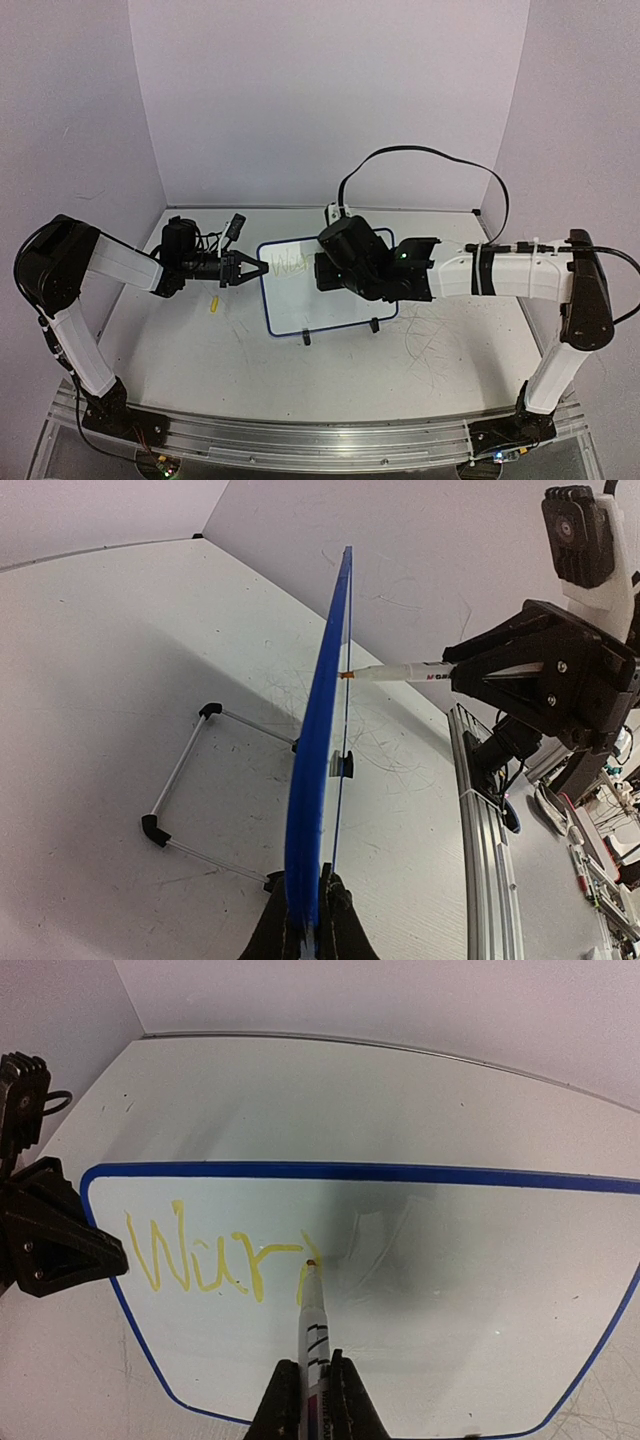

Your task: Write a sentence on the whiteboard

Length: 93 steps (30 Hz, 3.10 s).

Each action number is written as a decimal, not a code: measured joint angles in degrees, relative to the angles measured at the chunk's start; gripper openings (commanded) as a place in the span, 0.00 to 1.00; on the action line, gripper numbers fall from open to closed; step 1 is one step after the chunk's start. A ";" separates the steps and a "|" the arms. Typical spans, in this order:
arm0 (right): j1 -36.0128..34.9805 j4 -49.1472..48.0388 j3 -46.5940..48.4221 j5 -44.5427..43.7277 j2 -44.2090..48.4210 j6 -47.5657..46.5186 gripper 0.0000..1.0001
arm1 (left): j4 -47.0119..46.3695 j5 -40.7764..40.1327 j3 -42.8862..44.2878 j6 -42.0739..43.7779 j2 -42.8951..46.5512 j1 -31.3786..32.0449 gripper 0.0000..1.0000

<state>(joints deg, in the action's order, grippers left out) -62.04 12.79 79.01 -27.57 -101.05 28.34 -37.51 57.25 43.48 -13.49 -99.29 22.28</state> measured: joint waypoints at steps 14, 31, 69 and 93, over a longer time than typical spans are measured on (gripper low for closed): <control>0.31 -1.53 -2.29 -0.99 1.37 0.97 0.00 | -0.01 0.02 0.00 0.01 0.00 0.00 0.00; -0.28 -2.46 -5.45 -0.25 1.98 3.93 0.00 | 0.01 0.00 0.00 -0.01 0.00 0.00 0.00; 1.14 -2.13 -2.40 -0.82 2.18 0.28 0.00 | 0.01 0.07 0.00 -0.01 0.00 0.00 0.00; 1.25 -2.74 -6.41 -1.60 4.10 4.15 0.00 | 0.01 0.07 0.00 -0.01 -0.01 0.00 0.00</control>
<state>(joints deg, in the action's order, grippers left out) -60.80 10.05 72.60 -29.16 -96.95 32.49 -37.50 57.32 43.48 -13.50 -99.30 22.28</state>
